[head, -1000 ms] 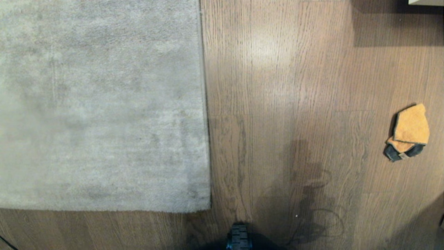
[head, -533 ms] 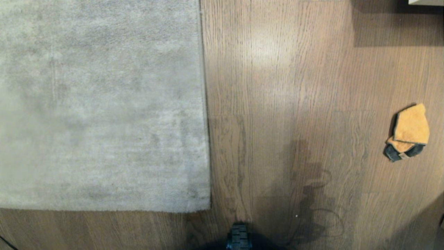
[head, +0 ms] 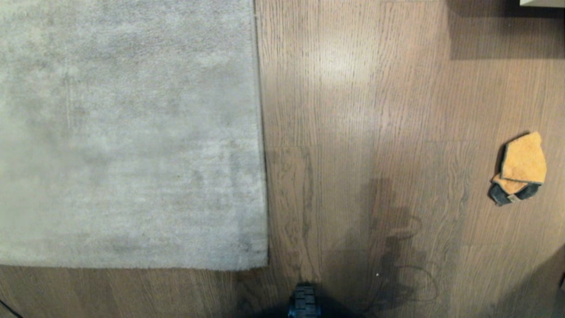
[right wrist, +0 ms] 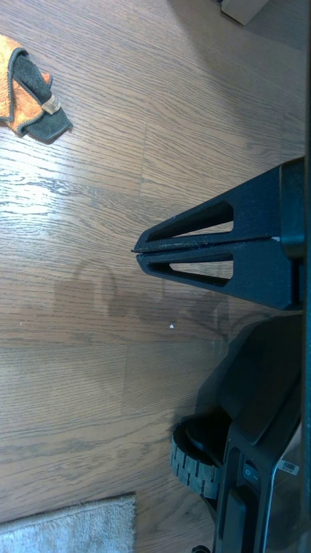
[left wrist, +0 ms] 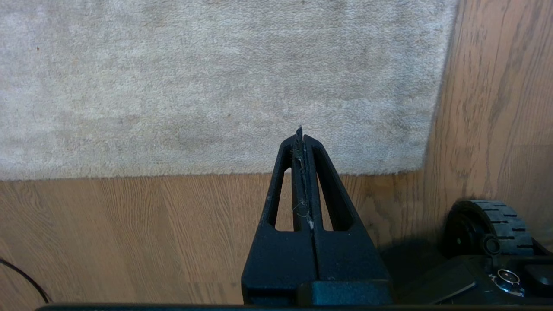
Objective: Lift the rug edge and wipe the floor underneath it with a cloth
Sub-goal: Pick up the rag
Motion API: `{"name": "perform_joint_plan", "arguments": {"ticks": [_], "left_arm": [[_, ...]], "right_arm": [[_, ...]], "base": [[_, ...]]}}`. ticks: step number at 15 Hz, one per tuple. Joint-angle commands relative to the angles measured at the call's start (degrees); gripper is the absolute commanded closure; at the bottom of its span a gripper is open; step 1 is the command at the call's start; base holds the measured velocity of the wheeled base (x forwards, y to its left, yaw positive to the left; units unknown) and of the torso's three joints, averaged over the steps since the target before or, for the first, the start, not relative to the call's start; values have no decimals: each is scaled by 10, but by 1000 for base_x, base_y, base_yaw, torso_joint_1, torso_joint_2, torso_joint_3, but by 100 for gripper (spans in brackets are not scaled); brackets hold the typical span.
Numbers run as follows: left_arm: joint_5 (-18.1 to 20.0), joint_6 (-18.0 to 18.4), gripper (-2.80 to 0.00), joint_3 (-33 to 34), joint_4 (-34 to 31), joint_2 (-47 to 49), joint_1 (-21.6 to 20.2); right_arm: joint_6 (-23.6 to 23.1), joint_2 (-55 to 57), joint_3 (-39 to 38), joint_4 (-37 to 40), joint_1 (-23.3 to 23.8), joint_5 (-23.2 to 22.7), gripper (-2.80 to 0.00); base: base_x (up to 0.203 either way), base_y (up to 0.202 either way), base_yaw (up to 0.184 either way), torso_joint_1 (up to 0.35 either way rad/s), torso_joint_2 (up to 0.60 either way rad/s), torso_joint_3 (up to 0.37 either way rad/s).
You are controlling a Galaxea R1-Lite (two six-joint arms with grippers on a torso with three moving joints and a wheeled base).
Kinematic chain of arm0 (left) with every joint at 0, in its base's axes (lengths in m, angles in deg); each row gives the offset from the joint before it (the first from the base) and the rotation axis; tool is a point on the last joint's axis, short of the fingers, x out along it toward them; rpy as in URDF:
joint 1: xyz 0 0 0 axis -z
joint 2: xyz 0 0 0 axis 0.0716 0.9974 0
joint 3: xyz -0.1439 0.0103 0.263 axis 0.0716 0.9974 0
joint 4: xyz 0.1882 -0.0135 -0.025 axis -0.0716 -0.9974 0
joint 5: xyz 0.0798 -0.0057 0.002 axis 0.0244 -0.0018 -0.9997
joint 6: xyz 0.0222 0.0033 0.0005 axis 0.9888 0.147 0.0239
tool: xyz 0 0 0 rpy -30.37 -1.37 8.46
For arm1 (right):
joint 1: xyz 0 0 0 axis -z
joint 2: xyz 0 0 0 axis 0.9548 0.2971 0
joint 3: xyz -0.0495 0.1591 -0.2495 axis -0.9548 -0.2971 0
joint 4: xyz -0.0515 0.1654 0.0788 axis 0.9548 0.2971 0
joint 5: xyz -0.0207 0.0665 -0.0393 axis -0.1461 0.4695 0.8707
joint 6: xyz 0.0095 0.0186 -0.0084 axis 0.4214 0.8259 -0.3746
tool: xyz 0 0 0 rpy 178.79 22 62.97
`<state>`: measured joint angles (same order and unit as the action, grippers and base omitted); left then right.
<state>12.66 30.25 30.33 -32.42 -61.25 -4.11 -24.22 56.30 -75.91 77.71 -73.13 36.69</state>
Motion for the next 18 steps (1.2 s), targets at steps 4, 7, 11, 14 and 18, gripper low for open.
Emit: {"name": "perform_joint_plan", "arguments": {"ticks": [4,7,11,14,18], "left_arm": [[0,1,0,0,0,0,0],[0,1,0,0,0,0,0],[0,2,0,0,0,0,0],[0,3,0,0,0,0,0],[0,2,0,0,0,0,0]], "right_arm": [[-1,0,0,0,0,-1,0],[0,0,0,0,0,-1,0],[-1,0,0,0,0,-1,0],[-1,0,0,0,0,0,0],[-1,0,0,0,0,-1,0]], "base": [[0,0,0,0,0,0],[0,0,0,0,0,0],[0,0,0,0,0,0],[0,0,0,0,0,0],[0,0,0,0,0,0]]}}
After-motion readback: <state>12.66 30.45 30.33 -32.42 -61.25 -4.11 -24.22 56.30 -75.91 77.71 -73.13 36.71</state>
